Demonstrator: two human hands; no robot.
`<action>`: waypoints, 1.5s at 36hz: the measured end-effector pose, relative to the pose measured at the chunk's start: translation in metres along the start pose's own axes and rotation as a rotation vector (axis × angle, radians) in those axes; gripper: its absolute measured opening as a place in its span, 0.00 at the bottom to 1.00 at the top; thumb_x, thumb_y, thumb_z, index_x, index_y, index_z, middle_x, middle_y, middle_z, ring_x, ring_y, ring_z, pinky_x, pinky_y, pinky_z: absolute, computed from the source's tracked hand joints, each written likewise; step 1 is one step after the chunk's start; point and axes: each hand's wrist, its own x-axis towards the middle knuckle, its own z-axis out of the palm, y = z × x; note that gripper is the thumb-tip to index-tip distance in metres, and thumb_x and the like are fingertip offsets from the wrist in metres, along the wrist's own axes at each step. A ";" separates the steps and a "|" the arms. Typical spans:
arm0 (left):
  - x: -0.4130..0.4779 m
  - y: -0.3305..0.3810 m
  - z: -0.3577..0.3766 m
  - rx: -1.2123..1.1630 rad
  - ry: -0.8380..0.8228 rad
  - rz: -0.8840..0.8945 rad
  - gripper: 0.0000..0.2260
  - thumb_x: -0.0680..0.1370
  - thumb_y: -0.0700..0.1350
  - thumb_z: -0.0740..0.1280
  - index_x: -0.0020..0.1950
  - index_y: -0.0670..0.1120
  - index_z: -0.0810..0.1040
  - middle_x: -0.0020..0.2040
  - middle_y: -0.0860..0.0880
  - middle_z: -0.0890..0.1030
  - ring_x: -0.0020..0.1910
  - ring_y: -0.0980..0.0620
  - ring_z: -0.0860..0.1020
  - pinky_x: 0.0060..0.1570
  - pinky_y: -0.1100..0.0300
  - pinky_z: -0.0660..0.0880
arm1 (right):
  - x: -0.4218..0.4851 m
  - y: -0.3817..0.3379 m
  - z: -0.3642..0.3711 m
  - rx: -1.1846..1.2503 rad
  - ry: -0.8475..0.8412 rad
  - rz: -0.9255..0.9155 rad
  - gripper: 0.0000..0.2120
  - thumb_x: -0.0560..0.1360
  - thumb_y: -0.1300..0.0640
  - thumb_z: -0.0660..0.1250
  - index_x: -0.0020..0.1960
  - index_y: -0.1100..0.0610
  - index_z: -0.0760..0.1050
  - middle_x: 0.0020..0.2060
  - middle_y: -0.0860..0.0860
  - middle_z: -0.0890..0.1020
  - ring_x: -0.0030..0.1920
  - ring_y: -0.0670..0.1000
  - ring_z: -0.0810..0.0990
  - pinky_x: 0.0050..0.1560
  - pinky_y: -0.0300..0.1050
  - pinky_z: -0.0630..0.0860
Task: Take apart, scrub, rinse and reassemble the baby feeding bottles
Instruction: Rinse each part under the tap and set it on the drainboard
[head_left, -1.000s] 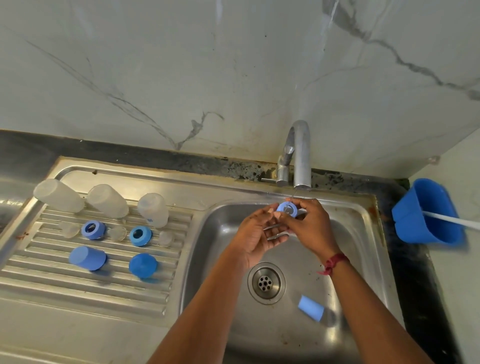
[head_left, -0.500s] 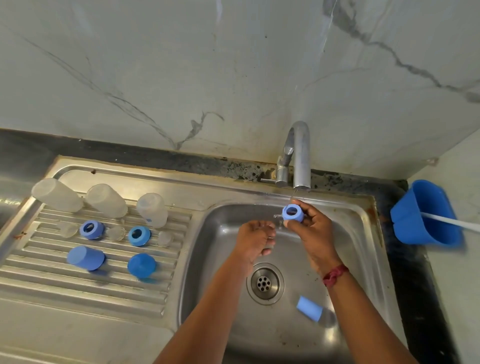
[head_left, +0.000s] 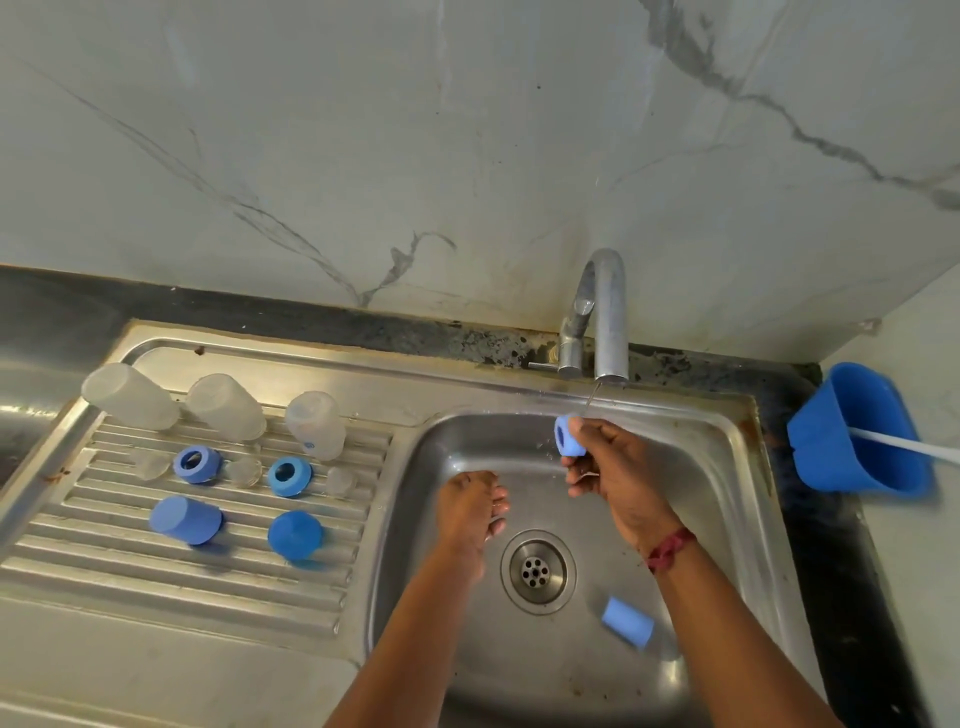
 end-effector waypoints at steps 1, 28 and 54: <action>-0.001 0.000 -0.001 0.002 -0.001 -0.001 0.03 0.81 0.39 0.63 0.50 0.43 0.77 0.40 0.45 0.77 0.37 0.50 0.73 0.34 0.59 0.68 | -0.001 -0.001 0.001 0.009 0.037 -0.004 0.17 0.73 0.45 0.69 0.51 0.58 0.80 0.34 0.56 0.80 0.29 0.48 0.76 0.29 0.42 0.75; -0.043 0.010 -0.032 0.014 -0.114 0.094 0.04 0.80 0.39 0.64 0.51 0.43 0.78 0.39 0.46 0.79 0.36 0.51 0.75 0.34 0.59 0.71 | -0.036 -0.011 0.008 -0.175 0.127 -0.039 0.20 0.69 0.71 0.74 0.57 0.55 0.78 0.52 0.58 0.82 0.47 0.52 0.82 0.38 0.40 0.80; -0.114 0.022 -0.108 -0.014 -0.145 0.290 0.04 0.78 0.38 0.66 0.47 0.46 0.79 0.41 0.45 0.81 0.37 0.51 0.77 0.35 0.61 0.71 | -0.113 0.036 0.058 -0.317 0.051 -0.046 0.15 0.70 0.65 0.74 0.54 0.52 0.81 0.44 0.50 0.86 0.43 0.49 0.83 0.48 0.50 0.82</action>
